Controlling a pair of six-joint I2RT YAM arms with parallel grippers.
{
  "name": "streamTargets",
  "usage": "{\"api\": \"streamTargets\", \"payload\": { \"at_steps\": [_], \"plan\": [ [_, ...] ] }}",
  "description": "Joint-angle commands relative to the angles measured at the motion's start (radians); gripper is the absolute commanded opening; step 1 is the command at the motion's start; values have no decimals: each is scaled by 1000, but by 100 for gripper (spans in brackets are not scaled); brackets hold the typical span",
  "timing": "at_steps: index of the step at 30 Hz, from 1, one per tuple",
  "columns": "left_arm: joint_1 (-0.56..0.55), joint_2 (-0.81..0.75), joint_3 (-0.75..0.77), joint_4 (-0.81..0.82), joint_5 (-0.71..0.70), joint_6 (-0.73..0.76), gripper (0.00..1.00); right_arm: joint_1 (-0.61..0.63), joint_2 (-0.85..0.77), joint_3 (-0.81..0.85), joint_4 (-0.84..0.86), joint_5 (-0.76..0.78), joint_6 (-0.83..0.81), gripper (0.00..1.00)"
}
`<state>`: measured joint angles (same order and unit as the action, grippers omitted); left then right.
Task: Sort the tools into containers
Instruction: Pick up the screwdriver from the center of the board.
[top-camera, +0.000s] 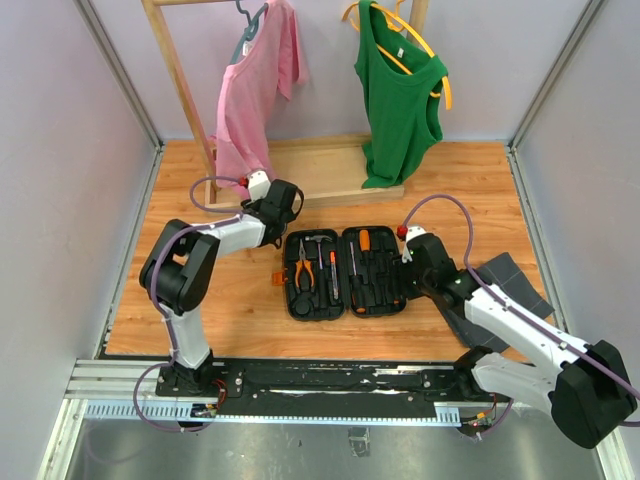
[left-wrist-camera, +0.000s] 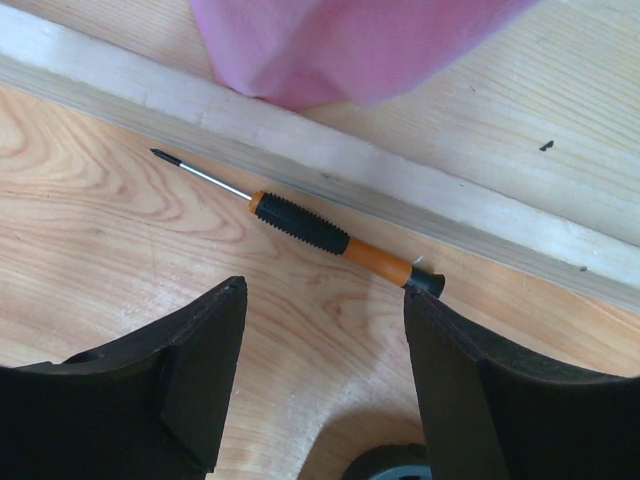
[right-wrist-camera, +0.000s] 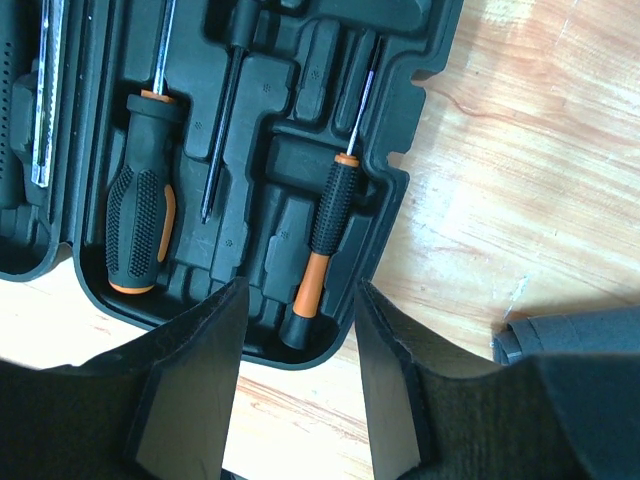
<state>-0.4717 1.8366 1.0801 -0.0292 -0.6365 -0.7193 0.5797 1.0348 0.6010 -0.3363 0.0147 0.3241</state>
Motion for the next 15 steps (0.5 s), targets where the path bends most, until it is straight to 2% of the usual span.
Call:
{"api": "streamTargets", "payload": {
  "at_steps": [1, 15],
  "plan": [
    [14, 35, 39, 18, -54, -29, 68, -16, -16, -19, -2, -11, 12, 48],
    [21, 140, 144, -50, -76, -58, 68, -16, -14, -40, 2, -6, 1, 48]
  ]
}}
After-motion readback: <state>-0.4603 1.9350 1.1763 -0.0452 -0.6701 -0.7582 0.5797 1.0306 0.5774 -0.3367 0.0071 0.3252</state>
